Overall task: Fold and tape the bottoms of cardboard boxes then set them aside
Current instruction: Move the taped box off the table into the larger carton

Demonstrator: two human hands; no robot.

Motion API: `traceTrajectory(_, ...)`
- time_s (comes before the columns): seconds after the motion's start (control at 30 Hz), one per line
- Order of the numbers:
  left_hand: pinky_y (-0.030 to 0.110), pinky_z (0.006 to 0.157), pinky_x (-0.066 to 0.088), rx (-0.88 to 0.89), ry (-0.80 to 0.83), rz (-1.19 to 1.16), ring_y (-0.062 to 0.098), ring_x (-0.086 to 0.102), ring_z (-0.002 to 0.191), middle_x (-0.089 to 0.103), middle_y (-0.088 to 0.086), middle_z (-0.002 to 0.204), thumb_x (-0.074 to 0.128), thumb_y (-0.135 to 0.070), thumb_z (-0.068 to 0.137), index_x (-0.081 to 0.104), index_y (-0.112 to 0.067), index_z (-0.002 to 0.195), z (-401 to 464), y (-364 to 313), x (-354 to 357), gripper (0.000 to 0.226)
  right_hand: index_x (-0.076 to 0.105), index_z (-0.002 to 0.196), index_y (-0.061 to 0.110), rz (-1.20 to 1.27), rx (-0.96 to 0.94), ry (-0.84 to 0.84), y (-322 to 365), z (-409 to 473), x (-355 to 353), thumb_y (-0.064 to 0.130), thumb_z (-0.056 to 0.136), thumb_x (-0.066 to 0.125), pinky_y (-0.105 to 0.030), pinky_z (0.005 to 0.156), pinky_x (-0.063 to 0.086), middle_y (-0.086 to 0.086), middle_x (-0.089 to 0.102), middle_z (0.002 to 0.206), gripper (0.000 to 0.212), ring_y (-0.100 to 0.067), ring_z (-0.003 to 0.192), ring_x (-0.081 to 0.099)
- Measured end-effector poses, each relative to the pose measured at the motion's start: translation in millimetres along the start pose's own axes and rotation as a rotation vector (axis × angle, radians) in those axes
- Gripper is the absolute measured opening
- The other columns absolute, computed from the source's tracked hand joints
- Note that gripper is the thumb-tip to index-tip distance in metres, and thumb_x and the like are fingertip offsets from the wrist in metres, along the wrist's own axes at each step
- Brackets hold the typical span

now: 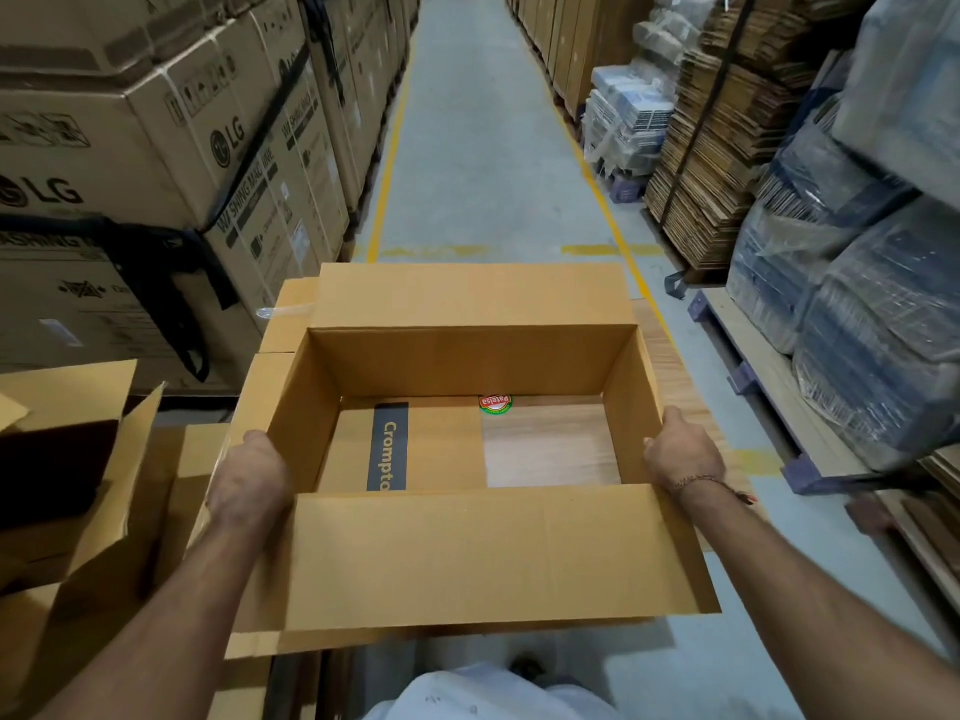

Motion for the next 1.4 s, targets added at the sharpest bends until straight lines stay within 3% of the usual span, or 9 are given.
traceTrajectory(0.1, 0.048, 0.071, 0.063, -0.004, 0.004, 0.004, 0.026, 0.062, 0.074, 0.056, 0.009, 0.085, 0.057, -0.027, 0.104, 0.054, -0.011, 0.111, -0.8, 1.1, 0.2, 0.018, 0.056, 0.126, 0.009, 0.018, 0.103, 0.094, -9.2, -8.9, 8.7, 0.029, 0.097, 0.065, -0.041, 0.086, 0.054, -0.016, 0.067, 0.123, 0.036, -0.036, 0.112, 0.065)
traceTrajectory(0.23, 0.05, 0.074, 0.063, -0.008, 0.011, 0.0, 0.029, 0.063, 0.078, 0.056, 0.01, 0.087, 0.058, -0.027, 0.104, 0.052, -0.011, 0.113, -1.2, -1.3, -0.5, 0.02, 0.059, 0.124, 0.004, 0.153, 0.152, 0.08, -15.5, -23.1, 15.5, 0.012, 0.094, 0.06, -0.04, 0.089, 0.054, -0.02, 0.064, 0.125, 0.031, -0.04, 0.114, 0.062)
traceTrajectory(0.7, 0.051, 0.075, 0.064, 0.0, -0.021, -0.127, 0.032, 0.068, 0.083, 0.063, 0.014, 0.094, 0.058, -0.027, 0.105, 0.059, -0.01, 0.111, 10.5, 8.1, 8.2, 0.018, 0.064, 0.121, 0.005, 0.238, 0.222, 0.095, -1.3, -30.5, 0.6, 0.011, 0.094, 0.061, -0.039, 0.086, 0.053, -0.02, 0.066, 0.124, 0.027, -0.039, 0.112, 0.063)
traceTrajectory(0.87, 0.049, 0.077, 0.063, -0.015, 0.044, -0.041, 0.028, 0.066, 0.085, 0.059, 0.009, 0.093, 0.061, -0.032, 0.103, 0.052, -0.015, 0.11, 8.0, 9.0, 6.4, 0.02, 0.048, 0.143, 0.005, 0.352, 0.23, 0.102, -9.8, -37.2, -0.4, 0.029, 0.101, 0.061, -0.046, 0.102, 0.048, -0.023, 0.058, 0.139, 0.05, -0.043, 0.127, 0.056)
traceTrajectory(0.97, 0.054, 0.09, 0.057, -0.068, 0.099, -0.03, 0.036, 0.06, 0.108, 0.053, 0.016, 0.126, 0.073, -0.033, 0.093, 0.047, -0.011, 0.132, 17.7, 5.4, 3.4, 0.052, 0.037, 0.147, 0.0, 0.451, 0.376, -0.021, -33.3, -52.5, -3.0, 0.051, 0.091, 0.072, -0.05, 0.103, 0.048, -0.026, 0.053, 0.143, 0.084, -0.047, 0.129, 0.054)
traceTrajectory(1.03, 0.059, 0.101, 0.05, -0.043, 0.09, -0.04, 0.042, 0.049, 0.129, 0.037, 0.021, 0.151, 0.076, -0.036, 0.091, 0.037, -0.012, 0.145, 31.6, -3.2, 1.6, 0.071, 0.047, 0.14, -0.002, 0.426, 0.498, -0.044, -48.5, -64.6, -1.5, 0.071, 0.083, 0.069, -0.048, 0.094, 0.051, -0.024, 0.059, 0.137, 0.095, -0.045, 0.121, 0.059)
traceTrajectory(1.2, 0.065, 0.116, 0.034, 0.096, 0.061, -0.065, 0.044, 0.026, 0.152, 0.022, 0.023, 0.166, 0.068, -0.048, 0.097, 0.031, -0.011, 0.156, 82.6, -45.9, -6.0, 0.079, 0.07, 0.122, 0.011, 0.734, 0.467, 0.182, -41.9, -72.8, 14.3, 0.066, 0.083, 0.073, -0.041, 0.091, 0.049, -0.009, 0.066, 0.123, 0.067, -0.035, 0.109, 0.061)
traceTrajectory(1.27, 0.066, 0.116, 0.034, 0.143, 0.059, -0.097, 0.045, 0.028, 0.151, 0.029, 0.024, 0.163, 0.069, -0.048, 0.097, 0.034, -0.009, 0.154, 101.2, -65.0, -11.1, 0.077, 0.069, 0.109, 0.016, 0.833, 0.408, 0.215, -34.6, -75.1, 5.7, 0.049, 0.09, 0.076, -0.033, 0.074, 0.045, -0.003, 0.066, 0.108, 0.039, -0.023, 0.092, 0.06)
traceTrajectory(1.4, 0.064, 0.116, 0.036, 0.209, 0.128, -0.268, 0.049, 0.031, 0.149, 0.032, 0.027, 0.163, 0.069, -0.048, 0.097, 0.021, -0.011, 0.162, 129.2, -97.7, -21.0, 0.089, 0.067, 0.108, 0.016, 1.021, 0.388, 0.323, -30.4, -86.7, -7.2, 0.03, 0.098, 0.071, -0.026, 0.053, 0.044, 0.008, 0.065, 0.067, 0.018, -0.011, 0.061, 0.056)
Point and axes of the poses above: each hand's wrist, its own z-axis towards the middle knuckle, its own x-axis out of the palm, y = z × x, the point moved 7 cm from there along z, towards the middle knuckle
